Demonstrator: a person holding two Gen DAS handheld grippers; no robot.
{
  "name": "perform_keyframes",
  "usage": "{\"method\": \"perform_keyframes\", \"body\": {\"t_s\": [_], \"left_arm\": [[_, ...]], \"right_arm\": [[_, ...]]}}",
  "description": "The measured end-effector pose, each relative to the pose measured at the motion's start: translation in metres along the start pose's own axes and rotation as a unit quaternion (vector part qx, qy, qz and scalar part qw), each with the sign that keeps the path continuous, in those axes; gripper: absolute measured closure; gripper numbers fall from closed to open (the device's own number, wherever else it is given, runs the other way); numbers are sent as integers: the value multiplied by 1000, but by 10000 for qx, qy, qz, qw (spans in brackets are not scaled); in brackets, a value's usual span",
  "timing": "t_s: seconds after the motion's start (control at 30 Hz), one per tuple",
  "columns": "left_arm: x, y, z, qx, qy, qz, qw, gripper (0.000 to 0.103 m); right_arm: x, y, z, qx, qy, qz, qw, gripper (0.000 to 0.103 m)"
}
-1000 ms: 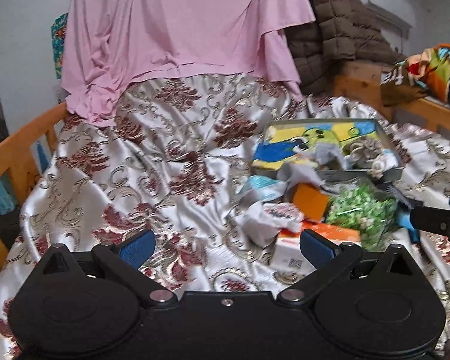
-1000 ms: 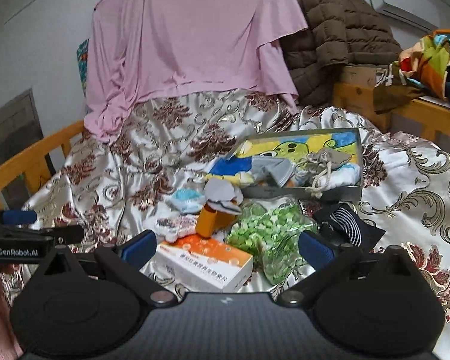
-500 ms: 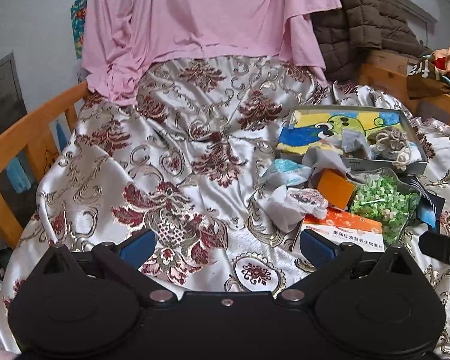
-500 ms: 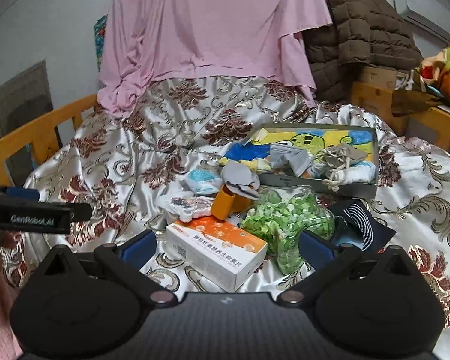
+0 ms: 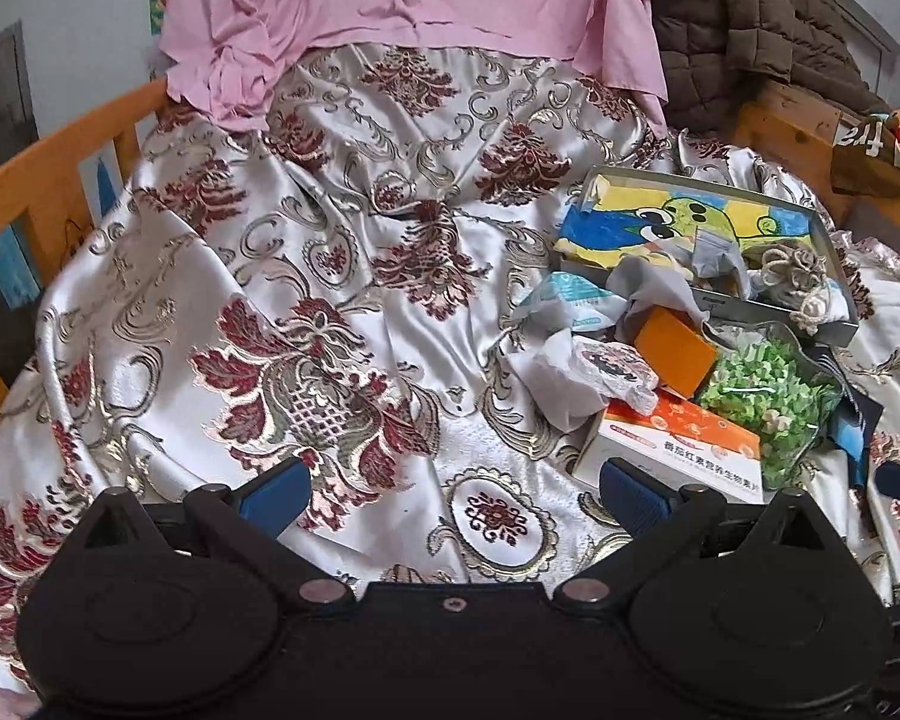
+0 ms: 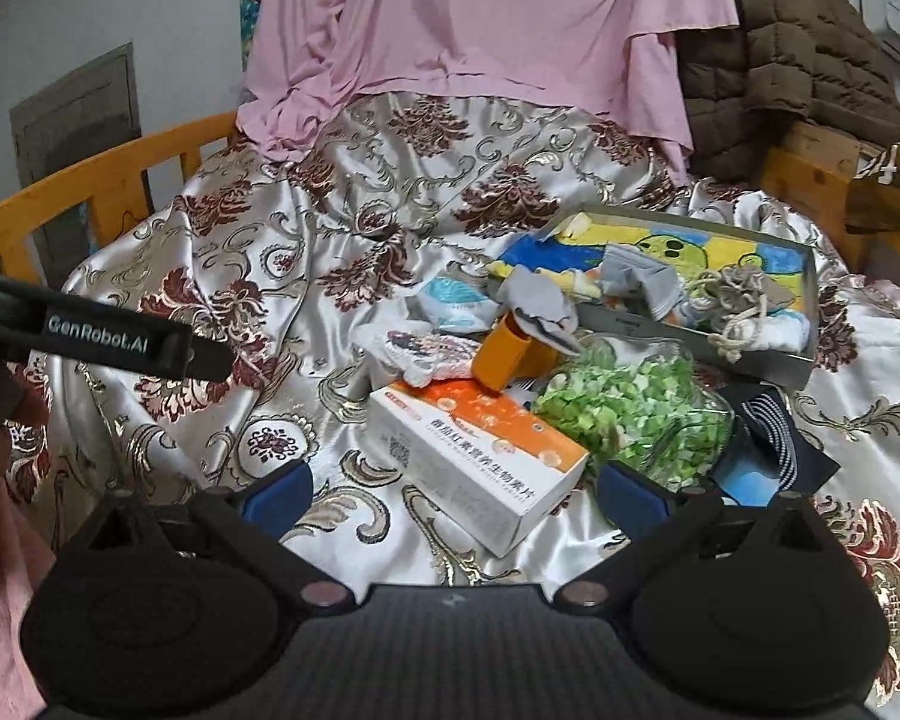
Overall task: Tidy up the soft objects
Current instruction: 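Raise both open tools out of the tray and move back toward the pile, then lower the left tool to the white cloth while the right tool approaches the silver-white packet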
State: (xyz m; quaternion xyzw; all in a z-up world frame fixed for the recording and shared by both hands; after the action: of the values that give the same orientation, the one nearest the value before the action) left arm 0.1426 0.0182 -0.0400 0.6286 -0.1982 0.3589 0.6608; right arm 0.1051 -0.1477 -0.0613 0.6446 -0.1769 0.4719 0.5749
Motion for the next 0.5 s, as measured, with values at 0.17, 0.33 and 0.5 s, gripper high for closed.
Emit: {"method": "perform_keyframes", "body": {"t_s": [0.17,0.33,0.5], "left_arm": [[5,-9,1,-152,36,-102,9998,1],[13,-29,4,37,-233,-68,9997,1],[21,-48,15,-214,-410,-298,9985,1]], "right_arm": [[-1,-7,-4,51,108,-49,9999,0],[-1,-16,-5,-65,231,-93,9997,0],[2,-22,0,-325,260,117,9991,0]]}}
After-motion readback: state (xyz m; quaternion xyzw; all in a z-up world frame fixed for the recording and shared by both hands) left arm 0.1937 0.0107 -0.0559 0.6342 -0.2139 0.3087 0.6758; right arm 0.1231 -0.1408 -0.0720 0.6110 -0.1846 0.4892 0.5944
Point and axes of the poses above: each gripper's, at about its wrist camera, not at the fingertips, and y roughly against the way its jaws point, z to its right, x to its top, the point moved 7 cm from there along -y, roughly the way its jaws point, and after that the axes turned 7 degrees about y, right-handed, at the moved point
